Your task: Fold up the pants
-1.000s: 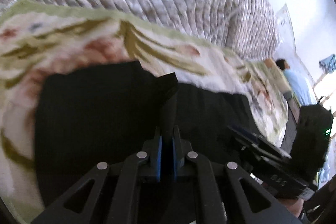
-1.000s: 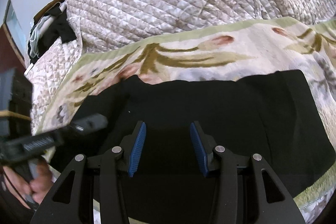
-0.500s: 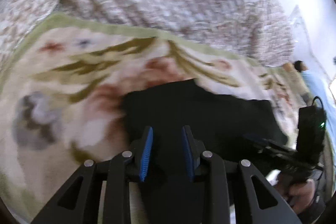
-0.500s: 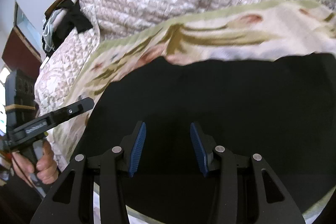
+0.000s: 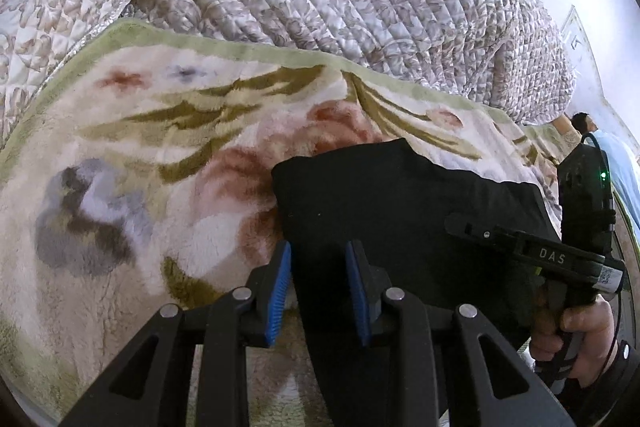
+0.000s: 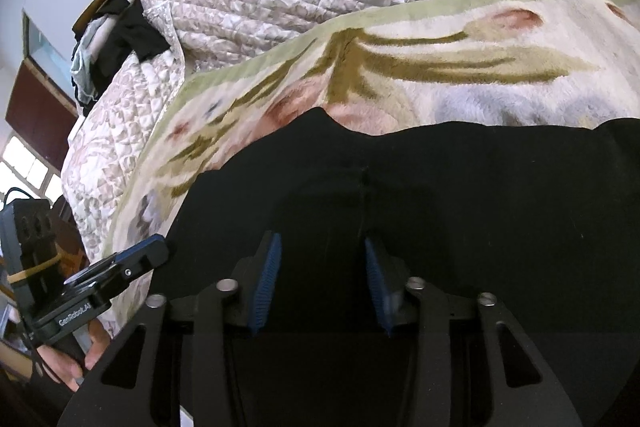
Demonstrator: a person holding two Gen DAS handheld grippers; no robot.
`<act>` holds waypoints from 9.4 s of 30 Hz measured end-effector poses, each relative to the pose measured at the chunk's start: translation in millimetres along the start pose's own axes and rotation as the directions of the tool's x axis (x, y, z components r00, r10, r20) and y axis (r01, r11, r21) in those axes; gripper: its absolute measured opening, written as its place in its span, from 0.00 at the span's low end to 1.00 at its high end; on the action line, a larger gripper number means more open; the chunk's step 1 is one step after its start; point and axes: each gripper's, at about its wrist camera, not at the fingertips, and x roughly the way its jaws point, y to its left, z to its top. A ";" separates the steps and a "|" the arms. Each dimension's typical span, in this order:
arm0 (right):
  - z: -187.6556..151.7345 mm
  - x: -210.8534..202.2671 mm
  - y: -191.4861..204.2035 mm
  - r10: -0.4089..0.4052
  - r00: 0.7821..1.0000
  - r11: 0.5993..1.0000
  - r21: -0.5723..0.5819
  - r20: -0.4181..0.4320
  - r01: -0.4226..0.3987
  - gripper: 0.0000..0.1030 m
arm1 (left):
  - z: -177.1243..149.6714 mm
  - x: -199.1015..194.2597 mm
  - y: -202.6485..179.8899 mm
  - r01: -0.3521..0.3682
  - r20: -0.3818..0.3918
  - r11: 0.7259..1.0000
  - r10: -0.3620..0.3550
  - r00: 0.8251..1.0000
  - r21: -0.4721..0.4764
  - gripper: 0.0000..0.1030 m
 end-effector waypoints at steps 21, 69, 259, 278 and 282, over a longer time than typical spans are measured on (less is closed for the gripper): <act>-9.1 -21.9 -4.6 -0.052 0.999 0.999 0.007 0.011 0.052 0.08 | -24.4 -18.8 -24.2 0.115 -0.009 0.987 -0.115 0.993 0.109 0.30; 4.7 -12.9 3.5 -0.185 0.982 0.982 -0.043 0.035 0.186 0.04 | 17.7 41.8 -30.7 -0.045 -0.044 0.989 0.052 0.998 0.144 0.30; 1.6 -54.7 8.4 -0.176 0.971 0.973 -0.122 0.164 0.197 0.13 | 6.3 4.3 -46.2 -0.087 0.060 0.986 0.079 0.995 0.141 0.42; -81.0 -59.6 40.7 -0.189 0.976 0.951 -0.226 0.110 0.209 0.14 | -48.3 -19.1 -46.8 -0.123 0.030 0.978 0.120 0.992 0.168 0.35; -83.8 -58.7 40.2 -0.190 0.974 0.949 -0.231 0.122 0.214 0.14 | -49.3 -20.2 -48.0 -0.125 0.037 0.977 0.120 0.992 0.170 0.35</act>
